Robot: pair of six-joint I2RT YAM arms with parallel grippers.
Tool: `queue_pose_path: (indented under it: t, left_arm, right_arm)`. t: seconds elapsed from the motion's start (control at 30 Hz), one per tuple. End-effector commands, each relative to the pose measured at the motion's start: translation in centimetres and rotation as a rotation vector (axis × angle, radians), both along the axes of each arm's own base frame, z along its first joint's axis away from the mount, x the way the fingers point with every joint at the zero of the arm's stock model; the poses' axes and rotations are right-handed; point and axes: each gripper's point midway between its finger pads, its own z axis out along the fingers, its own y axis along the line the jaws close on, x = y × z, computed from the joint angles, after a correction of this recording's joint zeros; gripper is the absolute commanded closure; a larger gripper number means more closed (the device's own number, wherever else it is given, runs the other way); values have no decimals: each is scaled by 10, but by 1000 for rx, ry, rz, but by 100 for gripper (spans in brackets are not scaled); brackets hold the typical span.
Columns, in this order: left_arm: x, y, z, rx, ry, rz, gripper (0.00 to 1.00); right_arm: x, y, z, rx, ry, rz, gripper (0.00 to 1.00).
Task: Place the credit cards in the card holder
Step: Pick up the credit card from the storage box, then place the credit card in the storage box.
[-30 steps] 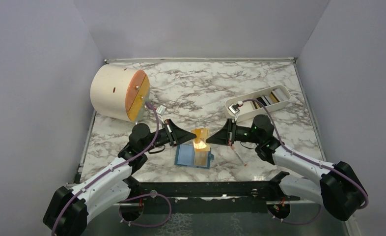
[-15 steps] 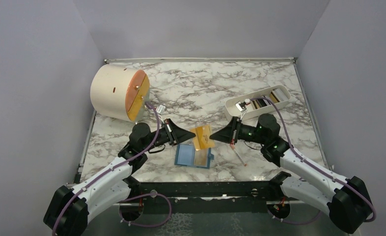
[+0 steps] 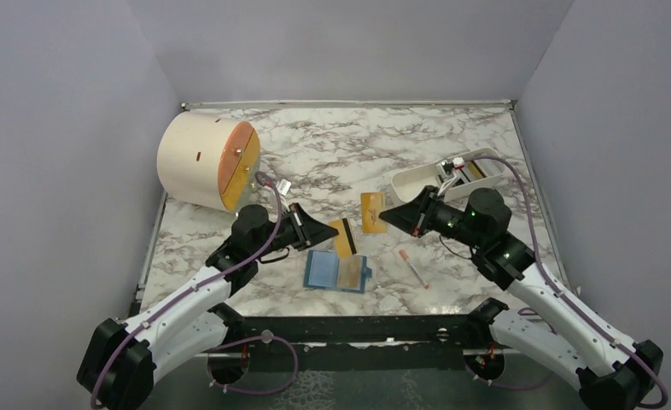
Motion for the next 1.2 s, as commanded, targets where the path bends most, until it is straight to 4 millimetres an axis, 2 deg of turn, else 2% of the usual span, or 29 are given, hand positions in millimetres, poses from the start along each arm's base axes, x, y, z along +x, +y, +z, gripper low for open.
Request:
queue_pose_path:
  t: [0.0, 0.17, 0.37, 0.53, 0.7, 0.77, 0.93, 0.97, 1.17]
  left_arm:
    - [30, -2, 7, 64, -40, 79, 100]
    - [65, -34, 17, 79, -38, 110, 100]
    - [107, -93, 31, 86, -44, 114, 100]
    - [141, -145, 36, 69, -28, 104, 100]
    - [168, -175, 21, 87, -16, 120, 100]
    - [176, -183, 9, 104, -7, 129, 100]
    - [187, -192, -36, 170, 41, 137, 100]
    - [192, -196, -33, 165, 35, 140, 100]
    - [204, -201, -51, 217, 38, 153, 100]
  right_arm:
    - [24, -38, 26, -141, -114, -227, 99]
    - [35, -65, 78, -187, -240, -367, 99]
    - [33, -80, 111, -193, -313, -417, 99]
    - [29, -93, 110, -204, -333, -465, 99]
    - [24, -99, 110, -210, -353, -471, 99]
    - [23, -98, 111, -216, -361, -459, 99]
    - [20, -99, 112, -213, -375, -452, 99]
    - [19, -97, 112, -214, -377, -443, 99]
    - [17, -96, 103, -228, -364, -425, 99]
